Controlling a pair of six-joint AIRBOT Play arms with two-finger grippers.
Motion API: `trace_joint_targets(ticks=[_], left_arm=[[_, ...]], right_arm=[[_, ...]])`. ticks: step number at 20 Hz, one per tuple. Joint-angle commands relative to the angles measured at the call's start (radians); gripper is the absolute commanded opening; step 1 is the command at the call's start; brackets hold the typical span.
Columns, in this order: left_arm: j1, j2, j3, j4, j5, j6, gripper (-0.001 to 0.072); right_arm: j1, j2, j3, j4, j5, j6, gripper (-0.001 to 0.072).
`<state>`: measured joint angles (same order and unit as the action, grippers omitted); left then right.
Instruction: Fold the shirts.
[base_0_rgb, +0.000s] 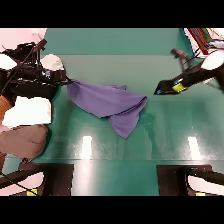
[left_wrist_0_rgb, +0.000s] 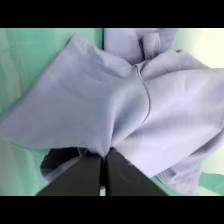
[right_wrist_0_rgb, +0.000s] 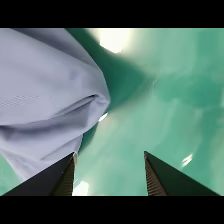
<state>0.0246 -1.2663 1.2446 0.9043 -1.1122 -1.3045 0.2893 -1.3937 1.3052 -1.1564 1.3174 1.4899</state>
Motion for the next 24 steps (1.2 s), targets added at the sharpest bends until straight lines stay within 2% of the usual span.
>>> trace_joint_targets(ticks=[1,3,4,7,10,15,19,24], left_arm=[[0.007,-0.001,0.011,0.021,0.011,0.0,0.0024],[0.007,-0.001,0.011,0.019,0.012,-0.001,0.0024],[0.007,-0.001,0.011,0.019,0.012,-0.001,0.0024],[0.007,0.0,0.012,0.014,0.013,-0.005,0.0024],[0.007,0.034,0.092,0.012,0.016,-0.008,0.0023],[0.007,0.221,0.473,0.003,0.011,-0.008,0.0023],[0.007,0.352,0.732,0.001,0.013,-0.007,0.0023],[0.007,0.399,0.824,0.005,0.03,-0.031,0.0023]], right_arm=[[0.032,-0.122,-0.085,0.124,-0.127,-0.037,0.0467],[0.06,-0.154,-0.084,0.146,-0.212,-0.04,0.0422],[0.072,-0.158,-0.084,0.143,-0.252,-0.04,0.0348],[0.082,-0.151,-0.083,0.135,-0.317,-0.044,0.0012],[0.07,-0.06,-0.034,0.043,-0.305,-0.044,0.001],[0.062,0.228,0.277,-0.163,-0.142,-0.038,0.001],[0.062,0.41,0.453,-0.183,-0.079,-0.033,0.001],[0.062,0.485,0.549,-0.235,-0.035,-0.001,0.0009]])
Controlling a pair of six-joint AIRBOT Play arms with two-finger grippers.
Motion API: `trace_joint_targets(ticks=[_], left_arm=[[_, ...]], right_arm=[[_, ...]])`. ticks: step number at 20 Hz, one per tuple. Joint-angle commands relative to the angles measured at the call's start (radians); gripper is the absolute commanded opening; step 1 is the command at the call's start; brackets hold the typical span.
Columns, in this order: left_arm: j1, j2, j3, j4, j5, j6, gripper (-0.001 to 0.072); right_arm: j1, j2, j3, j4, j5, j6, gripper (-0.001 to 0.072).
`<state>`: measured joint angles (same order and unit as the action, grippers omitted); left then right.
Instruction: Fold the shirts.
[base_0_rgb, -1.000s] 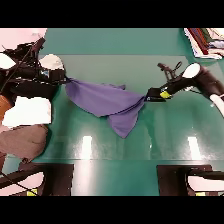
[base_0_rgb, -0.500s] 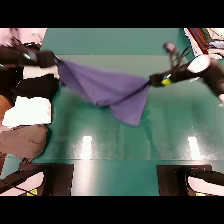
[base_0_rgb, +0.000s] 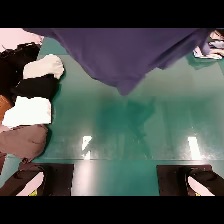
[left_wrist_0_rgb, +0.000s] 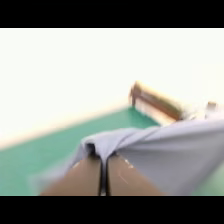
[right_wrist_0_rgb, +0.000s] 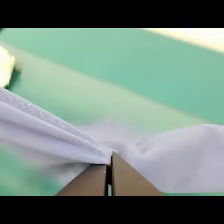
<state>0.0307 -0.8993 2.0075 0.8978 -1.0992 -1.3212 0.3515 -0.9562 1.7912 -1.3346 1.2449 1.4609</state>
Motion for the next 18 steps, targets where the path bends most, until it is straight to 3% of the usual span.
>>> trace_joint_targets(ticks=[1,5,9,14,18], left_arm=[[0.001,0.028,0.06,0.02,0.017,-0.014,0.0023],[0.001,-0.034,-0.034,0.132,0.023,-0.052,0.0023],[-0.002,-0.212,-0.191,0.145,-0.035,-0.063,0.0023],[-0.002,-0.534,-0.352,0.152,-0.057,-0.058,0.0023],[0.002,-0.711,-0.353,0.175,-0.044,-0.059,0.0024]], right_arm=[[0.0,0.039,0.079,-0.086,0.06,0.045,0.0009],[0.0,-0.078,0.09,-0.106,0.188,0.121,0.001],[0.029,-0.246,-0.065,-0.098,0.227,0.155,0.001],[0.114,-0.474,-0.27,-0.087,0.028,0.155,0.0011],[0.106,-0.631,-0.226,0.095,-0.13,0.153,0.0012]])
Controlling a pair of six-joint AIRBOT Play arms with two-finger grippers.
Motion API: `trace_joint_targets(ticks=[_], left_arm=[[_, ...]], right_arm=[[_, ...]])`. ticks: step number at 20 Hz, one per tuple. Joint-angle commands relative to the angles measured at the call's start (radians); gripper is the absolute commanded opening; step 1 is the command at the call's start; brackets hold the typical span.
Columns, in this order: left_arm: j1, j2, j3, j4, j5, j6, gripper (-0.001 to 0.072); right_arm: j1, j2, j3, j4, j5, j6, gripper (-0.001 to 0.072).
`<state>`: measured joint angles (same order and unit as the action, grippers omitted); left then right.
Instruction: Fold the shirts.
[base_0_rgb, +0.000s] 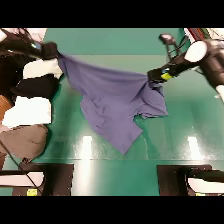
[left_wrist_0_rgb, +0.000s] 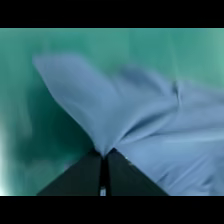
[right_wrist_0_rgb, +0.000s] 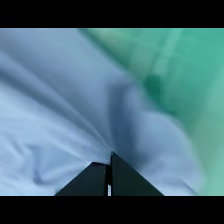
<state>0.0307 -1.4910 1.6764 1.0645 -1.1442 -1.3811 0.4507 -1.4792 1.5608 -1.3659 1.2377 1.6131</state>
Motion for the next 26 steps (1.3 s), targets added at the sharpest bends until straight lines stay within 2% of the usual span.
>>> trace_joint_targets(ticks=[1,2,3,4,5,6,7,11,12,16,20,26], left_arm=[[0.002,-0.129,-0.022,0.012,0.003,0.001,0.0024],[0.001,-0.13,-0.021,0.019,0.01,0.0,0.0024],[0.002,-0.13,-0.016,0.022,0.011,-0.004,0.0029],[0.006,-0.128,-0.013,0.025,0.01,-0.006,0.0265],[0.018,-0.122,-0.01,0.027,-0.001,-0.02,0.0562],[0.035,-0.115,-0.004,0.027,-0.022,-0.045,0.0511],[0.055,-0.102,-0.004,0.028,-0.051,-0.056,0.0492],[0.108,-0.074,-0.021,0.032,-0.216,-0.052,0.0492],[0.105,-0.074,-0.05,0.028,-0.22,-0.052,0.0492],[0.035,-0.075,-0.276,0.028,-0.111,-0.054,0.0493],[-0.047,-0.075,-0.476,0.024,-0.042,-0.051,0.0493],[-0.149,-0.076,-0.557,-0.014,0.088,-0.029,0.049]], right_arm=[[0.006,-0.14,0.039,0.156,-0.129,-0.003,0.0012],[0.006,-0.174,0.083,0.171,-0.127,-0.023,0.0016],[0.008,-0.196,0.121,0.171,-0.118,-0.026,0.011],[0.008,-0.212,0.157,0.17,-0.103,-0.026,0.0329],[0.005,-0.222,0.192,0.166,-0.083,-0.026,0.0378],[-0.005,-0.22,0.21,0.166,-0.074,-0.026,0.0378],[-0.017,-0.205,0.216,0.164,-0.067,-0.027,0.0378],[-0.117,-0.085,0.106,0.162,-0.017,-0.045,0.0378],[-0.145,-0.046,0.057,0.162,-0.015,-0.045,0.0378],[-0.229,0.072,-0.104,0.169,-0.014,-0.061,0.0378],[-0.288,0.09,-0.163,0.206,0.023,-0.122,0.038],[-0.328,0.071,-0.218,0.223,0.035,-0.177,0.039]])
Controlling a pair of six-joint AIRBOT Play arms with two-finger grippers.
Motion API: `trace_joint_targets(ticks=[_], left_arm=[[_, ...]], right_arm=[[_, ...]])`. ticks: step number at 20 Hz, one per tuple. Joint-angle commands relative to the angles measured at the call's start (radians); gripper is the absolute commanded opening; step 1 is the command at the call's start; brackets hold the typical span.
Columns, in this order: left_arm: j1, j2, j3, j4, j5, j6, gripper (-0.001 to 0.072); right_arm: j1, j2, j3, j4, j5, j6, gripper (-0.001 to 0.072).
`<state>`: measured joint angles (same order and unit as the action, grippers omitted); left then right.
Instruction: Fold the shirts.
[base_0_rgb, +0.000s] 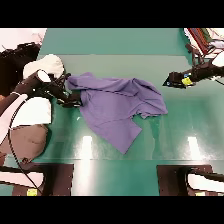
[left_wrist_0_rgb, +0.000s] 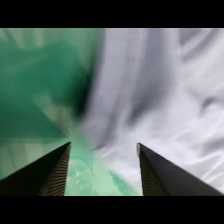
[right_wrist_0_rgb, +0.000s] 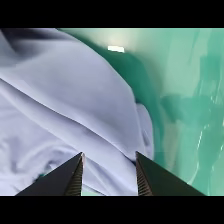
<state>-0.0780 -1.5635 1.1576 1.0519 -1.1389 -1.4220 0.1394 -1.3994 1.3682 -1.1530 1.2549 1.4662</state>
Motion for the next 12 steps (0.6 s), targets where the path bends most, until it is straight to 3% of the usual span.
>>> trace_joint_targets(ticks=[1,3,4,8,12], left_arm=[[-0.04,-0.003,-0.035,-0.016,0.101,0.006,0.0478],[-0.037,-0.002,-0.006,-0.006,0.105,-0.002,0.0079],[-0.037,-0.002,0.026,0.017,0.081,-0.002,0.0024],[-0.037,0.023,0.177,0.215,-0.026,-0.022,0.0023],[-0.037,0.067,0.233,0.339,-0.029,-0.053,0.0024]], right_arm=[[-0.016,-0.02,-0.026,0.011,0.023,-0.038,0.039],[-0.011,-0.05,-0.025,0.043,0.024,-0.066,0.0429],[-0.011,-0.07,-0.026,0.067,0.025,-0.074,0.0545],[-0.003,-0.156,-0.026,0.087,0.039,-0.08,0.0553],[-0.001,-0.155,-0.049,0.061,0.126,-0.081,0.0553]])
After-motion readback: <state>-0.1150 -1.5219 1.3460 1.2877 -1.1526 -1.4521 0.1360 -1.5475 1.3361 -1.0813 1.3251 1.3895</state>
